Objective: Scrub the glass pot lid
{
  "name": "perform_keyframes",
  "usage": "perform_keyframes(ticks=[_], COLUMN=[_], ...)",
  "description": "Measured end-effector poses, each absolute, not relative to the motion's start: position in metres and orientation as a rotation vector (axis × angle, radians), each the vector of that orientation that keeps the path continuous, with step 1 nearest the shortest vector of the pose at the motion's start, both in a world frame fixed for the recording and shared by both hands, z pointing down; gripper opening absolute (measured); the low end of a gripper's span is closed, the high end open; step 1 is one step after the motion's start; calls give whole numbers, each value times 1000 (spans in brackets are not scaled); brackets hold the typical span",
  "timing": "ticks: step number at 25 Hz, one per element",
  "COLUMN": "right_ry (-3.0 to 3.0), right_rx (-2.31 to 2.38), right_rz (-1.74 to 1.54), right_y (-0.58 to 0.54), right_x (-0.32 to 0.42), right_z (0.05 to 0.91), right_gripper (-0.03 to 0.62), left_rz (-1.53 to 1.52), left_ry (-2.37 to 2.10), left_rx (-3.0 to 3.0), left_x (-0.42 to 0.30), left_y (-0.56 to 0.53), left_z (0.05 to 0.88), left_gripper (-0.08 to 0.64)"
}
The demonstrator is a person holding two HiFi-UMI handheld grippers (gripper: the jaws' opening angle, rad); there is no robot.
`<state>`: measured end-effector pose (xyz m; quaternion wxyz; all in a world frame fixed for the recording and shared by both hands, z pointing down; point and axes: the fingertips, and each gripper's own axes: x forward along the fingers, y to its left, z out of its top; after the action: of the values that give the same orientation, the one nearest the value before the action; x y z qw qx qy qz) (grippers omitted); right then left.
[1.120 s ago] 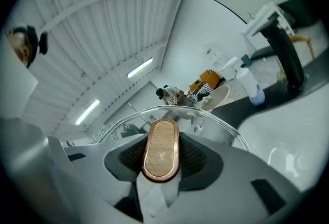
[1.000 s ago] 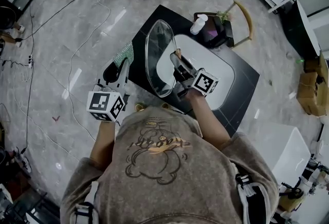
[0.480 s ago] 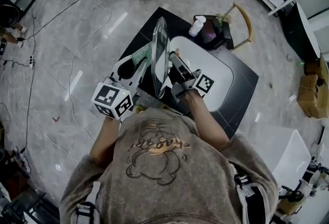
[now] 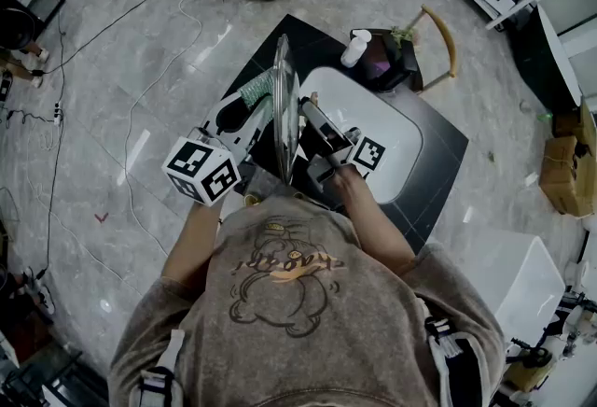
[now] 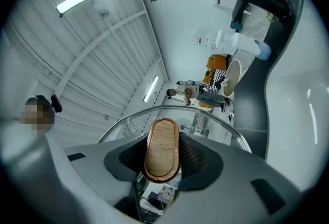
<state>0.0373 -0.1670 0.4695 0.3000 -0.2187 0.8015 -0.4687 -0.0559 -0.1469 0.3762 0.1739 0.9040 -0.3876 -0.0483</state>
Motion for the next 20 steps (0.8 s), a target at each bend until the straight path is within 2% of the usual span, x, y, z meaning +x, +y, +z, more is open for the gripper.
perform_keyframes(ticks=[20], right_ry=[2064], right_rx=[-382], right_rz=[-1273], right_y=[-149], right_x=[24], right_z=[442], right_gripper=[181], left_rz=[-62], left_ry=[-1205], left_rx=[2532], left_x=[-56], left_y=[-209], left_z=[409], left_gripper=[86])
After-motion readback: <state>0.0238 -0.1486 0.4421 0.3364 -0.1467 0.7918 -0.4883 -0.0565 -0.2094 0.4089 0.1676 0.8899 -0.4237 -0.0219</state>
